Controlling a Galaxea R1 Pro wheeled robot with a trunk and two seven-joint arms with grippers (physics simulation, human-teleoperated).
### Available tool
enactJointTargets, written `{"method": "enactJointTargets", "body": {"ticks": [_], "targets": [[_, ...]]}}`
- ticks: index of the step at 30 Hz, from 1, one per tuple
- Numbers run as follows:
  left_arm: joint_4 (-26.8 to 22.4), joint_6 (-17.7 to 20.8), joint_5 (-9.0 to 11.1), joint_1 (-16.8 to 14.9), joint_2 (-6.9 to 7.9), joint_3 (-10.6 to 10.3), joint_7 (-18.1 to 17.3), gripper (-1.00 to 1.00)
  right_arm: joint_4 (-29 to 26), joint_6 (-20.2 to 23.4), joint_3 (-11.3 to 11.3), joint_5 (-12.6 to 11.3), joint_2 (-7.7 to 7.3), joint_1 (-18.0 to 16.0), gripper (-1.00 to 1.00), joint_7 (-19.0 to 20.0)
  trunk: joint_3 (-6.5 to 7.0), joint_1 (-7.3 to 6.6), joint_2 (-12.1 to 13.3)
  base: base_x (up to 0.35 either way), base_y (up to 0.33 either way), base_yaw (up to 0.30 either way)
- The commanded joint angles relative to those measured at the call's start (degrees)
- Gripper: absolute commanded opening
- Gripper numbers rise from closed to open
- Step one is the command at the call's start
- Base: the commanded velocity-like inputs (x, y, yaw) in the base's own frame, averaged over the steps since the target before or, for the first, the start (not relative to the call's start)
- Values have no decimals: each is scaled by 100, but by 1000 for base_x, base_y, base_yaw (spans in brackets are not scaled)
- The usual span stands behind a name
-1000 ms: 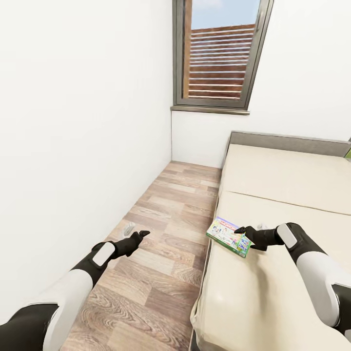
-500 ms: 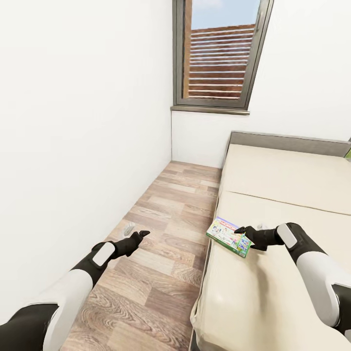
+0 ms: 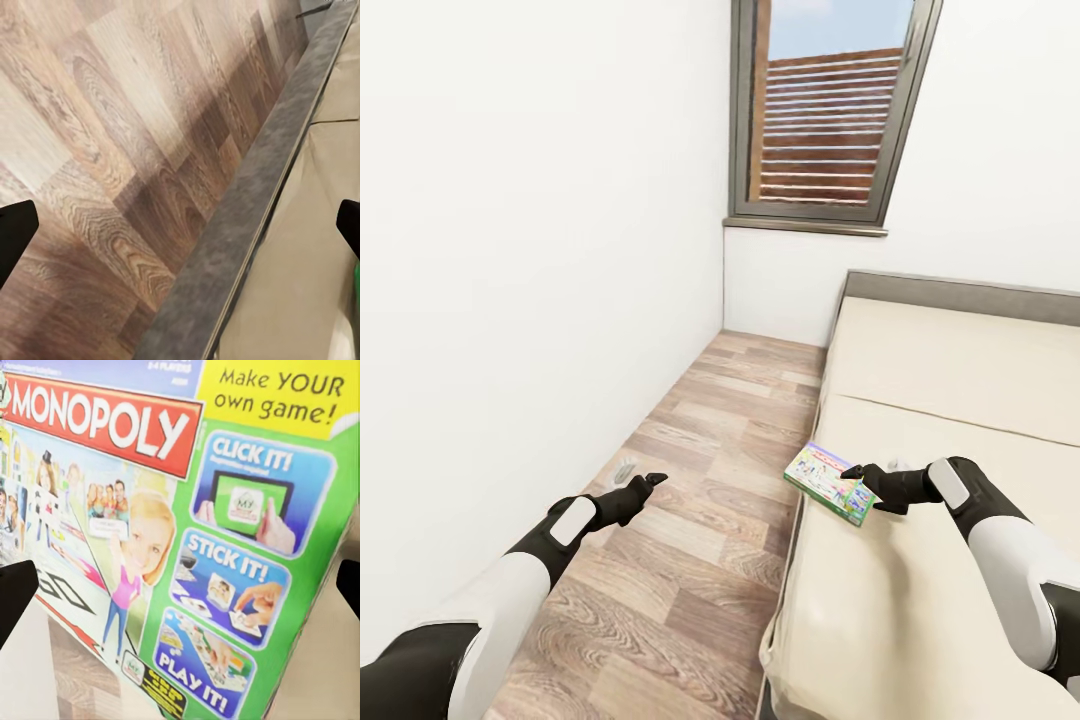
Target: Put all the toys in the child's room - the three board games (two on the bed and one on the table), the two jigsaw puzzles on the table, and the tennis ball on the table - inside the toy box on the table in the child's room.
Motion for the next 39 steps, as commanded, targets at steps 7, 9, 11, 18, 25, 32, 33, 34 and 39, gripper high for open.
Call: {"method": "enactJointTargets", "body": {"ticks": [7,9,11,18,25,32,33,34,39], "targets": [[-1,35,14,-3,0,16,-7,100,-2,27,-42,59,3,-3,100,45,-5,-1,-2,0,0,30],[-1,35,14,-3,0,16,-8,100,-3,27,-42,59,3,-3,100,45,-5,-1,-2,0,0,16],[-1,35,13,-5,2,16,-10,100,-3,27,-44,59,3,-3,100,45,-5,-1,-2,0,0,11],[-1,35,12,-3,0,16,-11,100,-4,27,-47,59,3,-3,100,45,-5,-1,-2,0,0,6],[-1,35,10,-3,1,14,-12,100,-4,27,-50,59,3,-3,100,45,-5,-1,-2,0,0,2],[-1,16,11,-3,0,11,-40,100,-7,22,-51,63,-5,-3,100,38,-5,-1,-2,0,0,0],[-1,9,11,-3,-2,10,-45,100,-12,9,-51,64,-21,-3,100,32,-5,-1,-2,0,0,0],[-1,9,11,-3,-2,10,-45,100,-12,9,-51,64,-21,-3,100,32,-5,-1,-2,0,0,0],[5,-20,-7,2,-10,8,-53,100,-56,-240,-57,69,-219,-10,100,8,-5,-1,-2,0,0,0]]}}
